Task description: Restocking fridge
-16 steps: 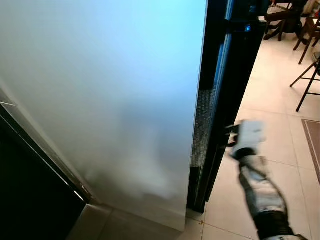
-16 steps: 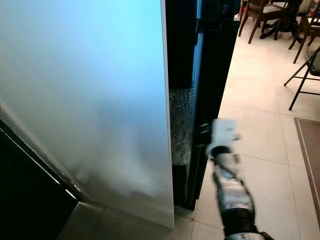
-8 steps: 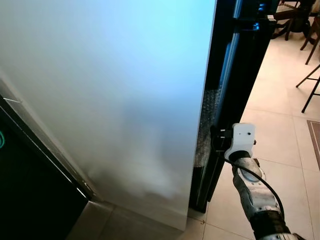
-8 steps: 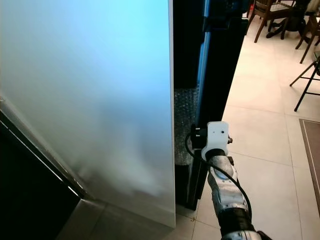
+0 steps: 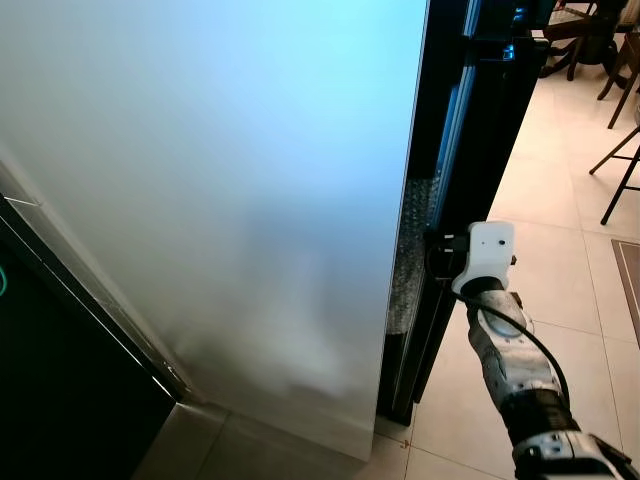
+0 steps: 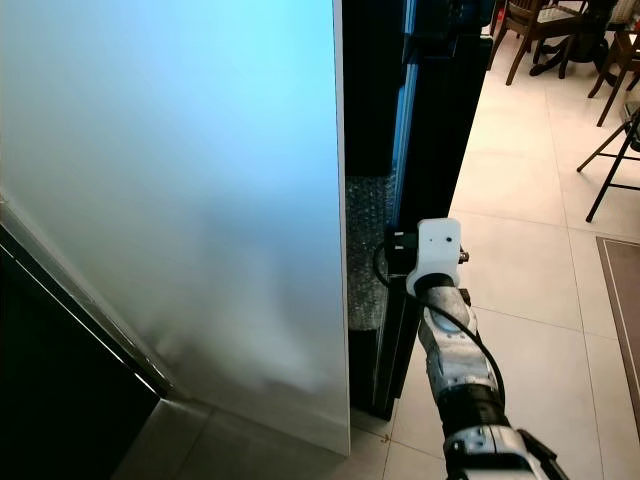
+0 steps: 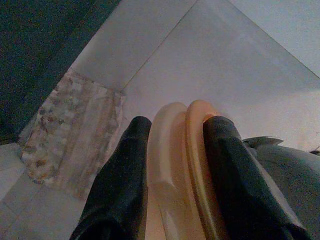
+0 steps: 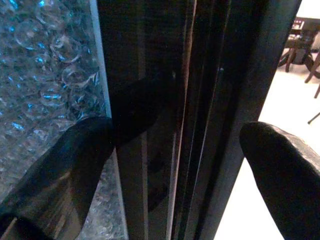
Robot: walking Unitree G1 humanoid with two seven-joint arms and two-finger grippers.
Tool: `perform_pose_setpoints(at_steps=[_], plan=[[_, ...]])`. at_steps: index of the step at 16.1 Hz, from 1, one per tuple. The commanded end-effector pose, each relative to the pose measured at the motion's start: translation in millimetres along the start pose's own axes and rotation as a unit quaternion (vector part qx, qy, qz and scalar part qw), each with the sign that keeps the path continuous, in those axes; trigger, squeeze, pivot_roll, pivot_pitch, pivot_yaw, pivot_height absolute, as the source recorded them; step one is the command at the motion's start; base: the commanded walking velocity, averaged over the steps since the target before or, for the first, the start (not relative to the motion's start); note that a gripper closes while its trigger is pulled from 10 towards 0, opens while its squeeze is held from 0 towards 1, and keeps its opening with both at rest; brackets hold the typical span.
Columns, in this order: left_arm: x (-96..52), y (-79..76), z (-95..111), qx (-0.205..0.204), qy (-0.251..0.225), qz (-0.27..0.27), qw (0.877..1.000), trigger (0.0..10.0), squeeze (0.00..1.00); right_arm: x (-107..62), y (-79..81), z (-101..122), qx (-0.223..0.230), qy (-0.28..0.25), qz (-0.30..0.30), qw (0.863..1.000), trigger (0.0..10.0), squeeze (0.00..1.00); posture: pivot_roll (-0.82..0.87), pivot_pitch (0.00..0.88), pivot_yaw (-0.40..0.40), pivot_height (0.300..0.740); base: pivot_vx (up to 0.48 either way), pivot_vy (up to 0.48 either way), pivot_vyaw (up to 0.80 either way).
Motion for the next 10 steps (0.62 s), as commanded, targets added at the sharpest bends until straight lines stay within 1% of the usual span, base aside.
perform_pose_setpoints(at_steps=[1,3,6,8,10], plan=[[-0.5,3.1,-1,-0.005,0.004,0.006,1.000,10.0,0.00,5.2,-7.5,12,0.001,-0.022,-0.016,1.000,10.0,0.00,-0.08,0.000,0.081,0.740,0.000,0.000,0.00],[-0.5,2.8,-1,-0.005,0.004,0.006,1.000,10.0,0.00,5.1,-13.9,14,0.004,-0.028,-0.030,0.999,10.0,0.00,-0.08,0.000,0.081,0.740,0.000,0.000,0.00],[-0.5,2.9,-2,-0.004,0.005,0.005,1.000,10.0,0.00,-1.4,-21.5,8,0.003,-0.023,-0.053,0.998,10.0,0.00,-0.08,0.000,0.081,0.740,0.000,0.000,0.00],[-0.7,3.5,-2,-0.002,0.006,0.005,1.000,10.0,0.00,-11.5,-28.6,1,0.009,-0.019,-0.076,0.997,10.0,0.00,-0.09,0.000,0.084,0.740,0.000,0.000,0.00],[-0.9,4.1,-2,0.008,0.008,0.004,1.000,10.0,0.00,-19.1,-31.7,-7,0.008,-0.010,-0.090,0.996,10.0,0.00,-0.09,0.000,0.084,0.740,0.000,0.000,0.00]])
Point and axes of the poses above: a point about 5 cm out from each wrist's last joint towards the gripper, its own x axis pointing out of the wrist towards the gripper, its own z axis along the axis of the wrist's last joint, y = z × x, the point moved 2 cm from there along x, pointing out of the wrist towards the gripper, and after that the axes turned 14 degrees about -x, right-handed, at the moved point
